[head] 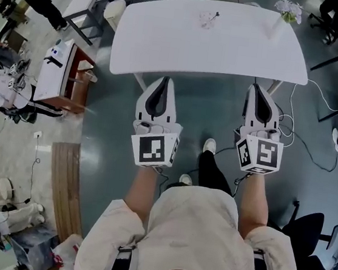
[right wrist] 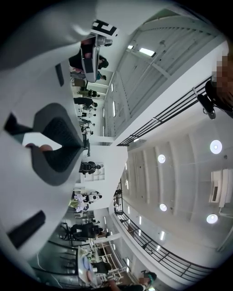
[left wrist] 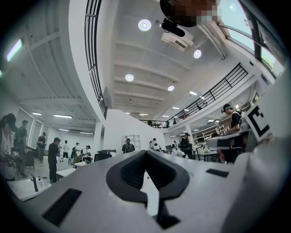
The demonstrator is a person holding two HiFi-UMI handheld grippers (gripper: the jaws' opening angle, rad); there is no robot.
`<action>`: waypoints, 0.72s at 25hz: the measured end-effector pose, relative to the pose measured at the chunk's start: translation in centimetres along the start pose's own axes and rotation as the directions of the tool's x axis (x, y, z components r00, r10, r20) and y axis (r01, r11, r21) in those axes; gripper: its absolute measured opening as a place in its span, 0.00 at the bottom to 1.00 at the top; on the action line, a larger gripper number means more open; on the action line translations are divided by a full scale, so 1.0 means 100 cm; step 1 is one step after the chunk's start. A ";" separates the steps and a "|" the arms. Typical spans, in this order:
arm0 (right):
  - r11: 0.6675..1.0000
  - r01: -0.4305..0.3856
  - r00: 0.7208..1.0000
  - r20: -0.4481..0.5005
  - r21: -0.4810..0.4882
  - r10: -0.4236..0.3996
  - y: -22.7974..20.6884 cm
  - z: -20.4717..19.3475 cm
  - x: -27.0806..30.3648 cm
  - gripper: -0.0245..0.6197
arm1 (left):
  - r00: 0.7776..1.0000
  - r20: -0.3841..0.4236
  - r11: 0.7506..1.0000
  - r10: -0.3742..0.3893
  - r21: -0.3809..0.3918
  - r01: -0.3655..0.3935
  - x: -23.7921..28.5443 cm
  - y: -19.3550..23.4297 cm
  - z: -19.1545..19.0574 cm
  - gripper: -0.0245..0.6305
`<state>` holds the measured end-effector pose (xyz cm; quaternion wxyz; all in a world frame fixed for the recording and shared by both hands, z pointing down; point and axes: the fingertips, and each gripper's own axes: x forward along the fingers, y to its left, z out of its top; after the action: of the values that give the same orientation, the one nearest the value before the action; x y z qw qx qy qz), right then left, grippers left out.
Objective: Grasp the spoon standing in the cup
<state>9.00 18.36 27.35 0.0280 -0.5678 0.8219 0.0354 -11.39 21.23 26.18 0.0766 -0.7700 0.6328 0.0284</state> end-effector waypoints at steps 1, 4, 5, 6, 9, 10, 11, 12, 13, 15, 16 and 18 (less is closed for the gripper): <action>1.000 0.000 1.000 -0.003 0.005 0.000 -0.005 -0.003 0.010 0.04 | 1.000 -0.003 1.000 -0.002 0.001 0.002 0.012 0.000 -0.004 0.04; 1.000 0.003 1.000 -0.010 0.011 -0.003 -0.028 -0.011 0.038 0.04 | 1.000 -0.003 1.000 -0.005 0.006 0.005 0.049 -0.006 -0.011 0.04; 1.000 0.005 1.000 -0.012 0.013 -0.004 -0.038 -0.012 0.046 0.04 | 1.000 -0.003 1.000 -0.004 0.008 0.004 0.060 -0.010 -0.012 0.04; 1.000 0.004 1.000 -0.015 0.016 -0.004 -0.048 -0.014 0.054 0.04 | 1.000 -0.004 1.000 -0.002 0.009 0.002 0.072 -0.015 -0.013 0.04; 0.999 0.004 1.000 -0.024 0.033 -0.003 -0.080 -0.021 0.075 0.04 | 1.000 -0.009 1.000 0.003 0.019 -0.003 0.105 -0.029 -0.015 0.04; 0.999 0.003 1.000 -0.029 0.034 -0.002 -0.089 -0.025 0.084 0.04 | 1.000 -0.009 1.000 0.005 0.022 -0.005 0.116 -0.031 -0.017 0.04; 1.000 0.000 0.999 -0.036 0.031 0.001 -0.095 -0.030 0.094 0.04 | 1.000 -0.009 1.000 0.010 0.020 -0.009 0.128 -0.030 -0.020 0.04; 1.000 -0.003 0.999 -0.044 0.029 0.004 -0.100 -0.034 0.106 0.04 | 1.000 -0.014 1.000 0.015 0.016 -0.015 0.139 -0.027 -0.024 0.04; 1.000 -0.006 0.999 -0.051 0.028 0.008 -0.103 -0.038 0.118 0.04 | 1.000 -0.024 1.000 0.020 0.013 -0.019 0.150 -0.024 -0.029 0.04; 0.999 -0.013 0.998 -0.062 0.033 0.015 -0.112 -0.044 0.141 0.04 | 0.999 -0.045 1.000 0.026 0.014 -0.025 0.172 -0.021 -0.039 0.04; 0.999 -0.018 0.998 -0.065 0.038 0.020 -0.118 -0.047 0.151 0.04 | 0.998 -0.049 1.000 0.028 0.016 -0.027 0.184 -0.022 -0.042 0.04; 0.998 -0.029 0.997 -0.070 0.047 0.032 -0.131 -0.052 0.169 0.04 | 0.998 -0.049 0.999 0.031 0.019 -0.030 0.206 -0.026 -0.044 0.04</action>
<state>15.22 -2.49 30.68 0.0115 -0.5554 0.8315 -0.0032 -4.96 1.01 27.86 0.0676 -0.7599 0.6465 0.0045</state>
